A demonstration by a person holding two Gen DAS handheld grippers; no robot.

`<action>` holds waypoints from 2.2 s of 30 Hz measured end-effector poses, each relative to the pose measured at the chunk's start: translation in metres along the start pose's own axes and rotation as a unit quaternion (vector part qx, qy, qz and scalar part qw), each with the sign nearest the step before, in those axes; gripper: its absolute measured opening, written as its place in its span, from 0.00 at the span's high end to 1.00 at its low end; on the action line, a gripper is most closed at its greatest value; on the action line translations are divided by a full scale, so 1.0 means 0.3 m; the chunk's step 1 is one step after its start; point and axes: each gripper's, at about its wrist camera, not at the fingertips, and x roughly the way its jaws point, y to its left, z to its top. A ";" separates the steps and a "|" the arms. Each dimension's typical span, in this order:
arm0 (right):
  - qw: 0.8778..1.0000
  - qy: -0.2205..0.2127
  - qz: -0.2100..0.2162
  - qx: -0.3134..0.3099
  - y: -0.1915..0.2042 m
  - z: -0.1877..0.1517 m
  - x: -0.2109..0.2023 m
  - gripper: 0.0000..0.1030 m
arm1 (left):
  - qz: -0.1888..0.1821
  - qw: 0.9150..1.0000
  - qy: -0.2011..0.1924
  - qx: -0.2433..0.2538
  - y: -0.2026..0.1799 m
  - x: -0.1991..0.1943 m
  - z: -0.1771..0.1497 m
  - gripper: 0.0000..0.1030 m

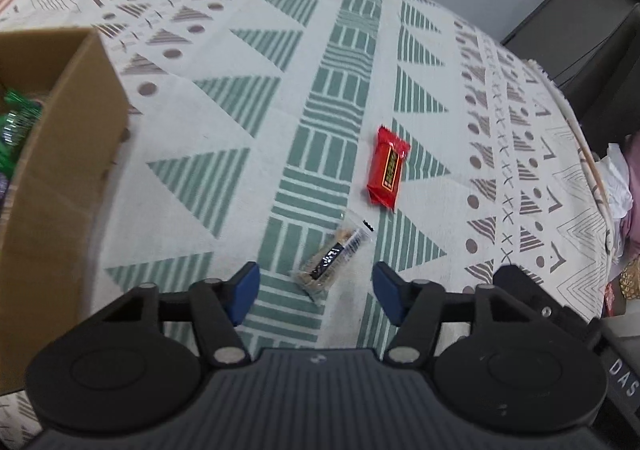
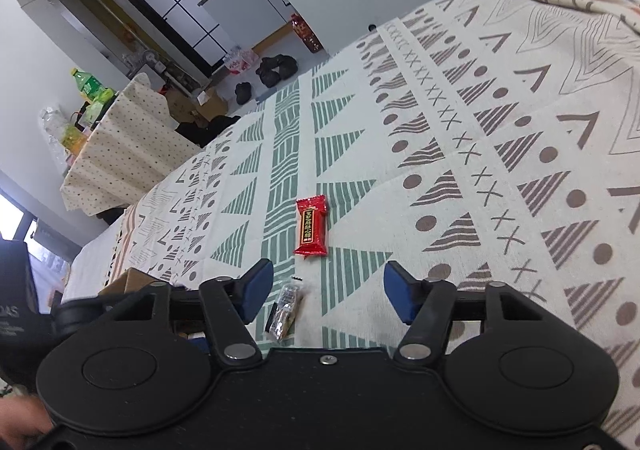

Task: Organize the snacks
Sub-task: 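Move both open grippers from the box toward the red bar and stick snack, then grasp clear-wrapped stick snack with left gripper while right grasps red chocolate bar, then carry stick snack into box with left gripper while right drops red bar in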

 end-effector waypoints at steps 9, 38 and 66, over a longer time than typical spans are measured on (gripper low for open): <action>1.000 0.018 0.009 0.004 -0.014 0.048 0.090 0.47 | 0.008 1.000 0.021 -0.005 -0.023 0.121 0.020 0.72; 0.992 0.069 -0.065 -0.079 0.126 0.037 0.381 0.76 | 0.047 0.998 -0.005 -0.033 0.111 0.002 0.121 0.82; 0.997 0.023 -0.047 -0.051 0.214 -0.093 0.039 0.82 | 0.009 0.997 -0.055 -0.055 0.244 -0.301 0.002 0.82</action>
